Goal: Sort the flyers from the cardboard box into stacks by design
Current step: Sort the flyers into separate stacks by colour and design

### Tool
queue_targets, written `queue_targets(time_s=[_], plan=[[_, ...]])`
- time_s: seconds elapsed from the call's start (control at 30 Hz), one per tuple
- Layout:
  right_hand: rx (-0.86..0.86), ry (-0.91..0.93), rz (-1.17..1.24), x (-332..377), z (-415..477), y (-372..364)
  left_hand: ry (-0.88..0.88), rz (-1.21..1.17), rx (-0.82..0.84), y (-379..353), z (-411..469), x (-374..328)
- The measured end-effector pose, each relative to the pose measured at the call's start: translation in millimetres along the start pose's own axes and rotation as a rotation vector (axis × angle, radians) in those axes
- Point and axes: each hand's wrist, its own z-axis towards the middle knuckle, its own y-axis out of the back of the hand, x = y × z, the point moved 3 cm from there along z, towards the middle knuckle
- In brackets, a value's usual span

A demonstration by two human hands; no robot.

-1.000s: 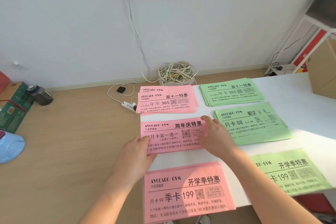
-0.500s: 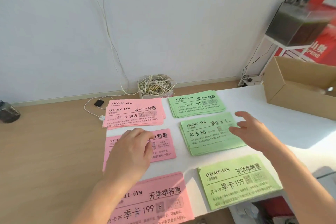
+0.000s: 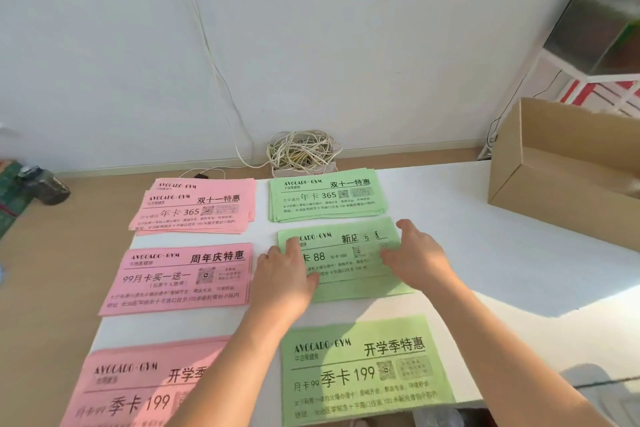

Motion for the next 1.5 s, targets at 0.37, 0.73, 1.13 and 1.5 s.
queue_targets(time_s=[0.37, 0.73, 1.13, 1.5], plan=[[0.038, 0.042, -0.106, -7, 8, -1, 0.294, -0.523, -0.069, 5, 12, -24], [0.069, 0.084, 0.043, -15, 13, -10, 0.032, -1.194, 0.089, 18, 18, -30], [-0.237, 0.508, 0.637, -15, 3, 16, -0.018, -1.237, -0.296, 26, 8, 13], [-0.459, 0.74, 0.379, -28, 8, -15, -0.248, -0.585, -0.448, 12, 6, 7]])
